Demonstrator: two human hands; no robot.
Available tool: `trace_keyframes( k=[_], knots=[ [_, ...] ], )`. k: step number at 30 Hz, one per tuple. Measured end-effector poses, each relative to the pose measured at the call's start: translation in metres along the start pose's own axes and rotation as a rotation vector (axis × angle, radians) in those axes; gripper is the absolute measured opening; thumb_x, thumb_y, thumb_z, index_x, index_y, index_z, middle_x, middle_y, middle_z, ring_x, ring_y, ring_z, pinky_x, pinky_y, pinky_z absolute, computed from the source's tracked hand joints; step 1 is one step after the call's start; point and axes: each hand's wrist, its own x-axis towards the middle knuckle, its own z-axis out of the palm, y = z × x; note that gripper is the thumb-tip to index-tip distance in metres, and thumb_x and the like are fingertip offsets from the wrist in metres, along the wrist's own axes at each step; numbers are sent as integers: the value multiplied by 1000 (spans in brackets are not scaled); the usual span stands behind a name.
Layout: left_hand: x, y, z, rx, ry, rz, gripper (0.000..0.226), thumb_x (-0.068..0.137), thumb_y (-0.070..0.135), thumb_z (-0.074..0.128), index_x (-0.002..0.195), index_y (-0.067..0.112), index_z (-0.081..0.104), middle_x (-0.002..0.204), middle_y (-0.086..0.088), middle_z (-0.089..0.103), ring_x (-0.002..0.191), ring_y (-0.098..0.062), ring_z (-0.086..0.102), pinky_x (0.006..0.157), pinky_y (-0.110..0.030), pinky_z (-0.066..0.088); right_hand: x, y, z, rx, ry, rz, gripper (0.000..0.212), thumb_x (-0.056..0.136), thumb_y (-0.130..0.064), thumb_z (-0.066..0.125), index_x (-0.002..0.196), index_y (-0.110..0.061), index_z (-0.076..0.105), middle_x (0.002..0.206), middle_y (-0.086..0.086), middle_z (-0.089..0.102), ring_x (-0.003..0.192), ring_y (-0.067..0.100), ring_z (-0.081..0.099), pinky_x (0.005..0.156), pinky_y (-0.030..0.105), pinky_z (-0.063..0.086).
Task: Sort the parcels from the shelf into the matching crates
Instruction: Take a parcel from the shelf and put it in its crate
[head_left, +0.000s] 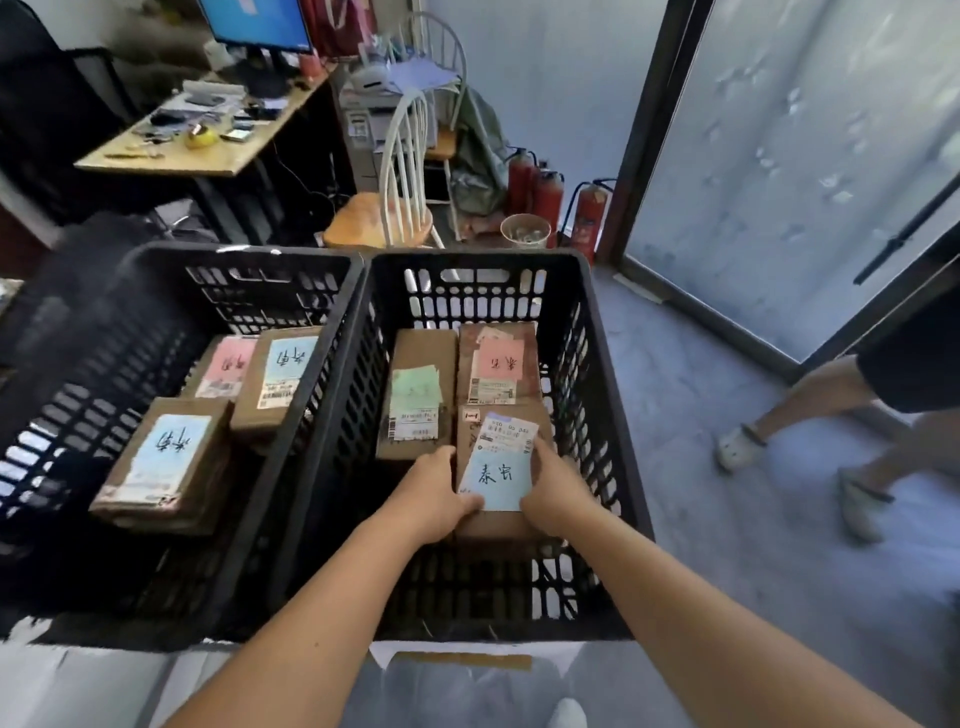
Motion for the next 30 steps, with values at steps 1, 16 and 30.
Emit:
trace_keyframes(
  k=[1,16,30],
  knots=[
    [6,-2,1,18,0,-4,89,86,34,84,159,18,36,153,-5,51,136,-24,54,111,-39,47,6,1,4,10,1,19,91,95,0,60,166,-34,14,152,9,36,132,29,52,94,33,51],
    [26,-15,14,375,-94,-16,101,97,46,71,164,48,-4,144,-12,48,128,-34,57,102,-52,51,35,21,27,-97,-32,11,113,89,-7,76,166,-39,0,155,2,38,133,22,49,97,32,48],
    [-59,22,-81,304,404,331,92,90,71,63,163,45,13,161,-1,35,146,-28,36,113,-50,42,-73,-57,-42,-247,293,-439,105,89,-41,80,164,-49,6,174,-4,11,157,28,17,124,51,28]
  ],
)
